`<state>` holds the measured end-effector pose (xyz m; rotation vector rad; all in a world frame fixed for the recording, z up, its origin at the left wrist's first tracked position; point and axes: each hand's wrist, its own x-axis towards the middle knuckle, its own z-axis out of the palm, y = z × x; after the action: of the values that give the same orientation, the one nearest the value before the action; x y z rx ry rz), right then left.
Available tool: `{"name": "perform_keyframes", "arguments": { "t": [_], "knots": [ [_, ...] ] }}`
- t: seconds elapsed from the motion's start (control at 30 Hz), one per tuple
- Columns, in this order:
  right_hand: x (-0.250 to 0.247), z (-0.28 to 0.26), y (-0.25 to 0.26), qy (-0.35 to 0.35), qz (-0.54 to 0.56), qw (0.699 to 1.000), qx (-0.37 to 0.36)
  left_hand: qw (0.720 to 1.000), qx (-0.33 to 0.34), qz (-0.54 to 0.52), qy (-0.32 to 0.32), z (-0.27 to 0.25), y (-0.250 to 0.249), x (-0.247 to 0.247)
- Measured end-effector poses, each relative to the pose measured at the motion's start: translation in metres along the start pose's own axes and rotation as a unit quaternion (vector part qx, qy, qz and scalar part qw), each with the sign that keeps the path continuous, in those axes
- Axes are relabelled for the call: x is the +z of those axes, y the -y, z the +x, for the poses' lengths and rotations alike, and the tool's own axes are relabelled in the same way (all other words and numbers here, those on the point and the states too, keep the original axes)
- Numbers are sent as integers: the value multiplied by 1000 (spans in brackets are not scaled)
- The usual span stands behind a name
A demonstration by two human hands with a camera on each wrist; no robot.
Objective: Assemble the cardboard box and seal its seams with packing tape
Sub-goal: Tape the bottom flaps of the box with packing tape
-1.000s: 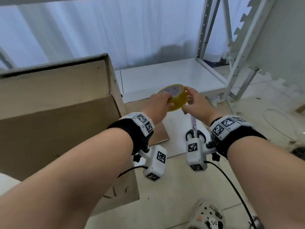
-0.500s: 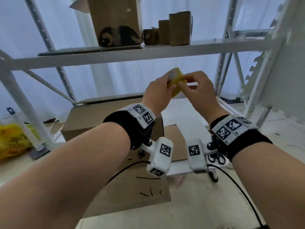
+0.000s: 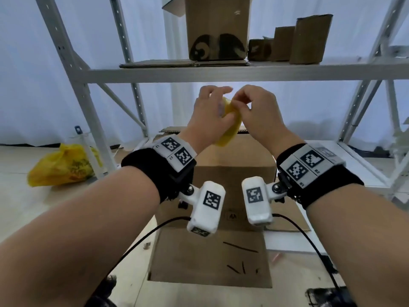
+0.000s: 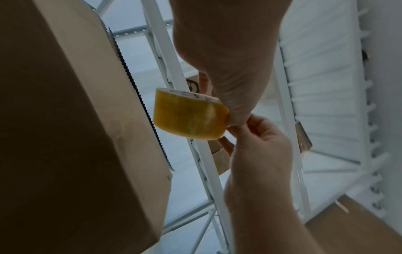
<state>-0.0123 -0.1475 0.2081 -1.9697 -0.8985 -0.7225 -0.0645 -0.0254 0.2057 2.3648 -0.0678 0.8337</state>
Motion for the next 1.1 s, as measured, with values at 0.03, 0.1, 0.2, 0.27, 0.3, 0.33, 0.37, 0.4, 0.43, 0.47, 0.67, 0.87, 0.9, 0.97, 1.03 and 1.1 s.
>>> {"name": "perform_keyframes", "arguments": {
  "t": [0.03, 0.1, 0.2, 0.27, 0.3, 0.33, 0.37, 0.4, 0.43, 0.47, 0.67, 0.87, 0.9, 0.97, 1.03, 1.1],
  "knots": [
    [5, 2, 3, 6, 10, 1000, -7, 1000, -10, -6, 4, 3, 2, -7],
    [13, 5, 7, 10, 24, 1000, -15, 1000, -16, -19, -8, 7, 6, -20],
    [20, 8, 8, 9, 22, 1000, -19, 999, -18, -28, -1, 8, 13, -33],
    [23, 7, 8, 14, 21, 1000, -15, 999, -12, -25, 19, 7, 16, -37],
    [23, 6, 9, 15, 21, 1000, -15, 999, -9, -23, 26, 7, 16, -38],
    [23, 5, 9, 15, 22, 1000, -11, 999, -6, -21, 31, 6, 15, -38],
    [23, 4, 9, 13, 26, 1000, -8, 999, -2, -18, 34, 7, 14, -38],
    [22, 4, 9, 9, 32, 999, -5, 999, -1, -16, 37, 7, 12, -38],
    [21, 3, 9, 4, 37, 999, -1, 999, -1, -15, 38, 7, 10, -38],
    [20, 2, 10, -1, 48, 999, 7, 999, -6, -17, 37, 7, 8, -38],
    [16, -5, 13, 83, 215, 954, 193, 988, -79, -130, -36, 0, 13, -35],
    [17, -12, 16, 180, 334, 895, 237, 974, -70, -211, -38, -11, 17, -30],
    [17, -12, 17, 174, 360, 886, 237, 973, -68, -219, -34, -11, 17, -31],
    [15, -12, 21, 171, 383, 875, 240, 971, -64, -225, -40, -11, 18, -34],
    [15, -10, 23, 175, 370, 879, 246, 971, -56, -224, -63, -9, 20, -38],
    [14, -8, 25, 173, 344, 888, 251, 973, -42, -213, -82, -8, 20, -39]
  ]
}}
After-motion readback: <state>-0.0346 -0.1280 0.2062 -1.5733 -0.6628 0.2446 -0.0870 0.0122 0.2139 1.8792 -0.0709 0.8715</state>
